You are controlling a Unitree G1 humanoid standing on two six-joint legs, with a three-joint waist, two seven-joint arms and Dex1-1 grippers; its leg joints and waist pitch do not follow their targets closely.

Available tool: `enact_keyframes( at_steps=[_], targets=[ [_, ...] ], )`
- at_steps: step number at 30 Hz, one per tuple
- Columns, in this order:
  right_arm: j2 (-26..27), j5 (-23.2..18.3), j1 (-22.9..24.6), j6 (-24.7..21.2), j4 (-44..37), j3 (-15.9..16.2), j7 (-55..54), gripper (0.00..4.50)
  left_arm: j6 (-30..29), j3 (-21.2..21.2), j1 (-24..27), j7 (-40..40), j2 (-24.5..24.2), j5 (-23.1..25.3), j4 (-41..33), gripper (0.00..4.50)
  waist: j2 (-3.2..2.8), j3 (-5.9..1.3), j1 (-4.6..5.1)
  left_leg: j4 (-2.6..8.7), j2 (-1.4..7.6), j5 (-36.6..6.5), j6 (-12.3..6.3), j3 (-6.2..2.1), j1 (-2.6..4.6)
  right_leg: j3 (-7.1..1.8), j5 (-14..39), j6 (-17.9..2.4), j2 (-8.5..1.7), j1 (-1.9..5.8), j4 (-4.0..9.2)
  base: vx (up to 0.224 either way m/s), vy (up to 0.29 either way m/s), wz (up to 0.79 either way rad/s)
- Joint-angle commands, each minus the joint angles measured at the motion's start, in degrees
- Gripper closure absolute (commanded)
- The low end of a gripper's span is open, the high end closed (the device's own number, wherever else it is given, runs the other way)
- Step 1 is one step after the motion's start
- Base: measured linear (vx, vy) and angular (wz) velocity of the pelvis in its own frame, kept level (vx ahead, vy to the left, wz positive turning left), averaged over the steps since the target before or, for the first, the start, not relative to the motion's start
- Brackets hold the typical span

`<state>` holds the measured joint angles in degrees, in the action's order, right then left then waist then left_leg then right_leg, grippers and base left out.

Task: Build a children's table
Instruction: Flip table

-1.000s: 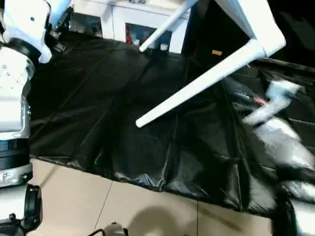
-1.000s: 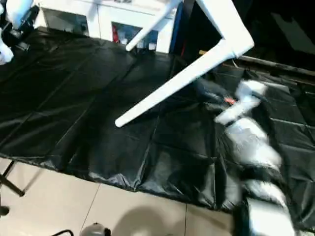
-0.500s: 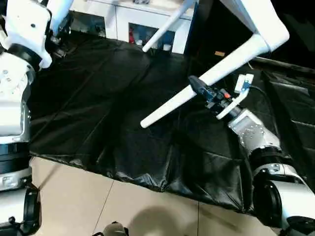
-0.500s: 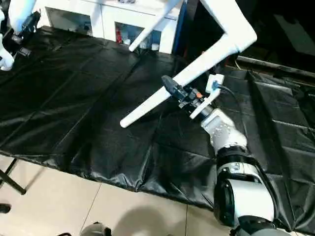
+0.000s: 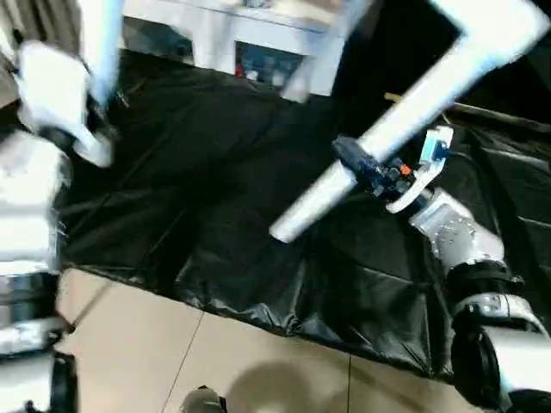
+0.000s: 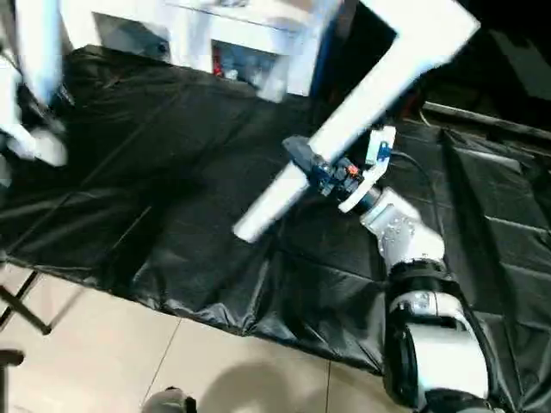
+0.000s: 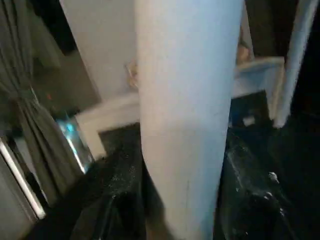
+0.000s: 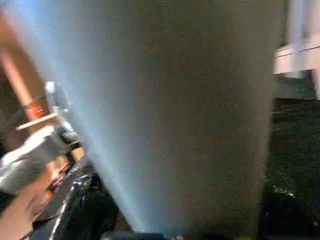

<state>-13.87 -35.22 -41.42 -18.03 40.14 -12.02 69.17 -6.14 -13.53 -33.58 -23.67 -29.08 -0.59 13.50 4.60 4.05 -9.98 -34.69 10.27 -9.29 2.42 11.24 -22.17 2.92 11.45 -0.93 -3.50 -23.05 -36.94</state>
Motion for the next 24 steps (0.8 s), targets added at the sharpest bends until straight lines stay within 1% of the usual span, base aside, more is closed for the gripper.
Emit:
enact_keyframes(
  at_steps=[1, 2, 3, 4, 5, 6, 7, 8, 9, 10, 11, 12, 13, 14, 15, 16, 17, 18, 19, 20, 21, 22, 23, 24],
  targets=[
    [-0.18, 0.06, 0.53, -1.61, -4.63, 2.24, 1.5, 1.94, 1.44, 6.02, 0.18, -2.69, 1.46, 1.01, 1.26, 2.9, -1.07, -4.53, 0.52, 4.28, 3.37, -13.45, 1.53, -1.81, 1.95, -2.57, 10.01, -10.24, -5.12, 1.87, 4.43, 0.0, 0.0, 0.0],
    [-0.33, 0.0, 1.02, -1.93, -5.79, 2.33, 1.24, 1.99, 1.93, 6.29, 0.03, -2.84, 1.76, 1.1, 2.11, 2.9, -0.97, -4.53, 0.55, 4.3, 3.35, -13.36, 1.52, -1.79, 1.93, -2.59, 9.97, -10.18, -5.14, 1.9, 4.54, 0.0, 0.0, 0.0],
    [-0.66, -0.2, 2.34, -2.86, -8.85, 2.54, 0.49, 2.1, 3.06, 7.02, -0.44, -3.08, 2.45, 1.49, 4.39, 2.9, -0.8, -4.53, 0.46, 4.26, 3.36, -13.24, 1.54, -1.78, 2.0, -2.59, 10.11, -10.06, -5.23, 1.88, 4.56, 0.0, 0.0, 0.0],
    [-0.72, -0.27, 2.8, -3.22, -9.92, 2.57, 0.2, 2.23, 3.45, 7.27, -0.62, -3.15, 2.64, 1.68, 5.19, 2.9, -0.87, -4.51, 0.29, 4.26, 3.36, -13.11, 1.4, -1.72, 2.16, -2.63, 9.88, -9.39, -5.14, 1.75, 4.68, 0.0, 0.0, 0.0],
    [-0.76, -0.06, 3.34, -3.26, -10.94, 2.72, -0.32, 2.23, 3.95, 7.64, -0.87, -3.3, 2.73, 2.01, 6.15, 2.9, -0.92, -4.56, 0.42, 4.38, 3.38, -13.61, 1.63, -1.86, 2.06, -2.56, 10.08, -9.39, -5.19, 1.81, 4.6, 0.0, 0.0, 0.0],
    [-0.89, 0.65, 4.42, -3.03, -12.46, 3.2, -1.19, 2.31, 4.27, 7.72, -1.06, -3.09, 2.95, 2.19, 7.18, 2.9, -0.78, -4.49, 0.53, 4.44, 3.36, -14.27, 1.96, -1.89, 1.99, -2.53, 11.13, -9.33, -5.29, 1.84, 4.74, 0.0, 0.0, 0.0],
    [-0.94, 1.03, 4.69, -2.84, -12.58, 3.33, -1.6, 2.41, 4.24, 7.73, -0.98, -2.94, 2.98, 2.28, 7.39, 2.9, -0.75, -4.49, 0.43, 4.44, 3.36, -14.39, 2.08, -1.87, 2.03, -2.54, 11.48, -9.17, -5.37, 1.88, 4.85, 0.0, 0.0, 0.0],
    [-1.01, 1.96, 4.94, -2.02, -12.32, 3.68, -2.08, 2.41, 3.87, 7.55, -0.52, -2.64, 3.03, 2.22, 7.31, 2.9, -1.47, -4.51, 0.5, 4.53, 3.42, -15.44, 2.65, -2.0, 2.1, -2.58, 11.94, -8.95, -5.38, 1.74, 4.91, 0.0, 0.0, 0.0],
    [-1.0, 2.86, 5.17, -1.25, -12.23, 3.99, -2.5, 2.59, 3.52, 7.31, 0.09, -2.29, 3.03, 2.18, 7.17, 2.9, -1.36, -4.53, 0.67, 4.59, 3.42, -16.28, 3.06, -2.08, 2.17, -2.49, 12.05, -9.2, -5.37, 1.75, 4.89, 0.0, 0.0, 0.0],
    [-0.98, 3.58, 5.35, -0.65, -12.2, 4.24, -2.82, 2.62, 3.27, 7.08, 0.59, -2.03, 3.02, 2.13, 7.09, 2.9, -1.5, -4.53, 0.67, 4.59, 3.46, -16.75, 3.29, -2.12, 2.2, -2.49, 12.13, -9.29, -5.41, 1.7, 4.89, 0.0, 0.0, 0.0],
    [-0.96, 4.06, 5.4, -0.35, -12.06, 4.42, -3.08, 2.64, 3.33, 6.87, 1.2, -1.89, 3.01, 2.06, 7.05, 2.9, -1.28, -4.44, 0.8, 4.63, 3.43, -17.4, 3.45, -2.12, 2.15, -2.49, 12.49, -9.37, -5.42, 1.73, 4.99, 0.0, 0.0, 0.0],
    [-0.88, 4.63, 5.53, 0.12, -11.93, 4.57, -3.6, 2.64, 3.49, 6.65, 2.09, -1.75, 2.99, 2.02, 7.12, 2.9, -1.22, -4.42, 0.87, 4.62, 3.41, -17.63, 3.48, -2.13, 2.16, -2.5, 12.76, -9.39, -5.42, 1.77, 4.98, 0.0, 0.0, 0.0],
    [-0.85, 5.78, 5.53, 1.15, -10.96, 5.02, -4.14, 2.76, 3.71, 6.52, 4.11, -1.37, 2.73, 2.42, 7.06, 2.9, -1.21, -4.29, 1.04, 4.72, 3.47, -18.32, 3.52, -2.24, 2.1, -2.52, 13.98, -9.38, -5.52, 1.81, 5.12, 0.0, 0.0, 0.0],
    [-0.78, 6.69, 5.36, 2.3, -9.99, 5.19, -4.76, 2.79, 3.58, 6.42, 5.11, -1.27, 2.63, 2.48, 6.72, 2.9, -1.02, -4.25, 1.11, 4.74, 3.45, -18.69, 3.46, -2.17, 2.12, -2.55, 14.63, -9.19, -5.47, 1.77, 5.25, 0.0, 0.0, 0.0],
    [-0.74, 7.04, 5.31, 2.71, -9.66, 5.18, -5.2, 2.79, 3.52, 6.35, 5.46, -1.22, 2.6, 2.49, 6.58, 2.9, -1.15, -4.26, 1.08, 4.75, 3.5, -18.89, 3.61, -2.25, 2.19, -2.56, 15.05, -9.08, -5.53, 1.72, 5.2, 0.0, 0.0, 0.0],
    [-0.69, 7.46, 5.25, 3.21, -9.26, 5.18, -5.72, 2.85, 3.46, 6.27, 5.89, -1.16, 2.56, 2.49, 6.41, 2.9, -1.33, -4.25, 1.14, 4.83, 3.53, -19.81, 3.77, -2.27, 2.43, -2.57, 15.97, -8.81, -5.48, 1.49, 5.4, 0.0, 0.0, 0.0],
    [-0.67, 7.89, 5.2, 3.76, -8.81, 5.12, -6.23, 2.89, 3.31, 6.1, 6.45, -0.94, 2.51, 2.5, 6.0, 2.9, -1.46, -4.24, 1.15, 4.9, 3.55, -21.42, 4.17, -2.32, 2.78, -2.52, 16.82, -8.57, -5.33, 1.24, 5.59, 0.0, 0.0, 0.0],
    [-0.83, 9.02, 4.81, 5.2, -7.44, 5.0, -7.92, 2.92, 3.04, 5.74, 7.48, -0.71, 2.58, 2.32, 5.23, 2.9, -0.95, -4.23, 1.21, 4.95, 3.58, -21.98, 4.28, -2.3, 2.86, -2.47, 16.93, -8.51, -5.23, 1.2, 5.63, 0.0, 0.0, 0.0],
    [-1.17, 9.92, 4.42, 6.32, -6.08, 4.96, -8.84, 2.94, 2.61, 5.23, 9.05, -0.4, 2.72, 2.02, 3.85, 2.9, -1.25, -4.15, 1.27, 5.15, 3.67, -23.66, 4.99, -2.53, 2.84, -2.39, 17.52, -8.75, -5.32, 1.16, 5.52, 0.0, 0.0, 0.0],
    [-1.33, 10.46, 4.22, 6.9, -5.39, 4.9, -9.23, 2.97, 2.39, 4.95, 9.91, -0.27, 2.81, 1.84, 3.09, 2.9, -1.1, -4.09, 1.4, 5.2, 3.63, -24.41, 5.15, -2.55, 2.84, -2.37, 18.18, -8.64, -5.3, 1.18, 5.64, 0.0, 0.0, 0.0],
    [-1.48, 10.7, 4.04, 7.0, -4.96, 4.81, -9.35, 2.99, 2.04, 4.85, 10.48, -0.25, 2.92, 1.7, 2.47, 2.9, -1.46, -3.71, 1.5, 5.33, 3.64, -27.99, 5.71, -2.69, 3.29, -2.34, 21.51, -8.34, -5.34, 0.77, 6.2, 0.0, 0.0, 0.0],
    [-1.53, 10.79, 3.97, 7.04, -4.82, 4.77, -9.43, 3.0, 1.93, 4.83, 10.64, -0.25, 2.95, 1.66, 2.3, 2.9, -1.66, -3.21, 1.69, 5.3, 3.58, -34.29, 6.46, -3.05, 4.46, -1.89, 28.05, -7.04, -5.41, 0.19, 7.23, 0.0, 0.0, 0.0],
    [-1.7, 11.21, 3.72, 7.55, -4.14, 4.72, -9.82, 3.01, 1.71, 4.8, 11.34, -0.19, 2.99, 1.67, 1.54, 2.9, -1.33, -3.49, 1.9, 5.48, 3.7, -37.27, 6.89, -3.56, 4.87, -1.47, 30.64, -5.87, -5.6, 0.5, 7.77, 0.0, 0.0, 0.0],
    [-1.86, 11.69, 3.43, 8.27, -3.32, 4.77, -10.1, 3.01, 1.67, 4.9, 12.51, -0.28, 3.28, 1.22, 0.59, 2.9, -0.8, -3.52, 2.01, 5.62, 3.83, -37.67, 7.0, -3.84, 4.83, -1.28, 30.56, -5.71, -5.65, 0.67, 7.77, 0.0, 0.0, 0.0]
  ],
)
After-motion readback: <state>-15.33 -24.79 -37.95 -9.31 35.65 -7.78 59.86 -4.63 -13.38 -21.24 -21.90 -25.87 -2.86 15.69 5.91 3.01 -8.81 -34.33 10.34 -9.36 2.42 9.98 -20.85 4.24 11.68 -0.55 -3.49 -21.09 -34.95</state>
